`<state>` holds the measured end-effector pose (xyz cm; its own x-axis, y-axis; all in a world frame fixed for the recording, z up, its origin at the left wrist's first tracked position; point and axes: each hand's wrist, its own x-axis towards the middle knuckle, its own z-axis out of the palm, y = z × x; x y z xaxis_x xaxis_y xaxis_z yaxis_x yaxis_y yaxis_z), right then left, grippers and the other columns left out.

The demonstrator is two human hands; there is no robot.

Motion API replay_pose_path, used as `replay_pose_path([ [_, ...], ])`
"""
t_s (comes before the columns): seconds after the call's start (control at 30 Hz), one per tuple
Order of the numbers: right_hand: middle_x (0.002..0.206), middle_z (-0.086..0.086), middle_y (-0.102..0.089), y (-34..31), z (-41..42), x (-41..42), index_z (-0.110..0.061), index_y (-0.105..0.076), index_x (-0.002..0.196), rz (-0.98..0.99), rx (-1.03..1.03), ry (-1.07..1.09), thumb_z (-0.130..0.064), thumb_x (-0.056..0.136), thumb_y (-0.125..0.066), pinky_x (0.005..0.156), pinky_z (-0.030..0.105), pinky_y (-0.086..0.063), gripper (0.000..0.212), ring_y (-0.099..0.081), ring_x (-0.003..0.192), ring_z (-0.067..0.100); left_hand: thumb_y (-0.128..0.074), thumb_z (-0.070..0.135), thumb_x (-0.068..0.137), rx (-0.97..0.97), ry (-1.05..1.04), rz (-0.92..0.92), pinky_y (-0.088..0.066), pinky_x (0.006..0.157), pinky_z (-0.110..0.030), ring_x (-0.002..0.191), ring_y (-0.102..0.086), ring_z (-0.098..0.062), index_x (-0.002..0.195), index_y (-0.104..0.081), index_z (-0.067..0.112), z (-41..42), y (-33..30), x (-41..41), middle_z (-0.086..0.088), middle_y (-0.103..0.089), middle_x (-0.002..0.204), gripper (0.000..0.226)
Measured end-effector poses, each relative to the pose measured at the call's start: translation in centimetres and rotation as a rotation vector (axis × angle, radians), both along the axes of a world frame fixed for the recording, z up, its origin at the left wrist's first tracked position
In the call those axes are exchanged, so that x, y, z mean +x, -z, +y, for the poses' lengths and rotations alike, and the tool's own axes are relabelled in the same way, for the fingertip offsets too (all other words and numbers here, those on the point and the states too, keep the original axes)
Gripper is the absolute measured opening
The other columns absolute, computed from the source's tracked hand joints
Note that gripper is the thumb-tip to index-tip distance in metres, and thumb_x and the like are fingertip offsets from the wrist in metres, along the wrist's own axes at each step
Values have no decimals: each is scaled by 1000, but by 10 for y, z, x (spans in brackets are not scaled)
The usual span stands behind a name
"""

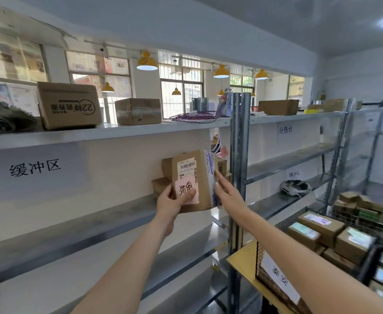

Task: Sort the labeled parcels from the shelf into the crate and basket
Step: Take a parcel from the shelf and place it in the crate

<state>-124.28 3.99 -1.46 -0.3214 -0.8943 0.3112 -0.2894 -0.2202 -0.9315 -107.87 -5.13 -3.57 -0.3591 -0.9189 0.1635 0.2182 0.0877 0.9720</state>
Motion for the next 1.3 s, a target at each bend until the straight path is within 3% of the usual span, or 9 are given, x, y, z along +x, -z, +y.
replay_pose_path([
  [0.13,162,-5,-21,-14,9,-6,-37,-26,158,17,67,123,-64,93,-48,114,51,-37,74,-31,147,28,-87,21,77,11,113,-9,-59,93,-44,108,-71,-20,133,-59,30,-5,-4,-3,4,-76,110,63],
  [0.23,152,1,-42,-21,17,-10,-36,-32,153,8,69,115,-54,94,-57,94,32,-57,67,-55,124,20,-79,25,86,44,170,11,-59,92,-44,108,-71,-18,142,-53,30,-9,-6,-9,4,-76,113,62],
  [0.37,120,-9,-64,-20,30,-16,-32,-35,152,-21,67,185,-42,102,-52,59,12,-52,53,-62,94,-2,-77,28,87,64,221,47,-55,82,-37,109,-67,-16,138,-53,34,-6,-9,-19,2,-71,121,57],
  [0.53,105,-20,-61,6,67,-31,-36,-35,151,-119,109,322,-45,103,-50,92,35,-56,51,-60,98,0,-73,28,90,106,370,21,-56,79,-45,110,-65,-27,131,-53,43,13,7,-56,-4,-68,122,48],
  [0.67,131,-6,-62,33,107,-62,-44,-36,148,-165,137,464,-45,102,-53,104,47,-52,49,-61,116,15,-75,33,89,48,476,-71,-59,67,-38,100,-70,-22,143,-41,51,45,30,-102,-1,-69,117,67],
  [0.83,136,-5,-61,56,170,-119,-38,-38,152,-109,209,622,-48,101,-53,105,46,-51,54,-60,120,17,-73,37,89,-25,635,-207,-58,73,-36,102,-68,-18,148,-37,50,88,48,-168,6,-65,122,70],
  [0.93,136,-6,-61,72,205,-163,-38,-39,152,-111,243,686,-55,98,-55,105,46,-51,59,-60,121,16,-71,34,93,-19,711,-229,-56,63,-27,98,-66,-12,144,-41,48,116,53,-215,15,-63,115,61],
  [1.1,146,-5,-52,86,269,-242,-28,-37,155,-84,278,792,-51,100,-54,97,27,-46,62,-53,125,12,-70,36,93,5,798,-261,-58,62,-29,98,-70,-18,147,-42,45,165,67,-309,0,-67,125,62],
  [1.3,150,-5,-49,105,347,-350,-30,-36,155,27,353,924,-50,102,-51,105,30,-37,59,-46,130,10,-68,32,95,-1,857,-312,-58,60,-28,95,-69,-14,149,-39,41,223,83,-429,5,-65,121,62],
])
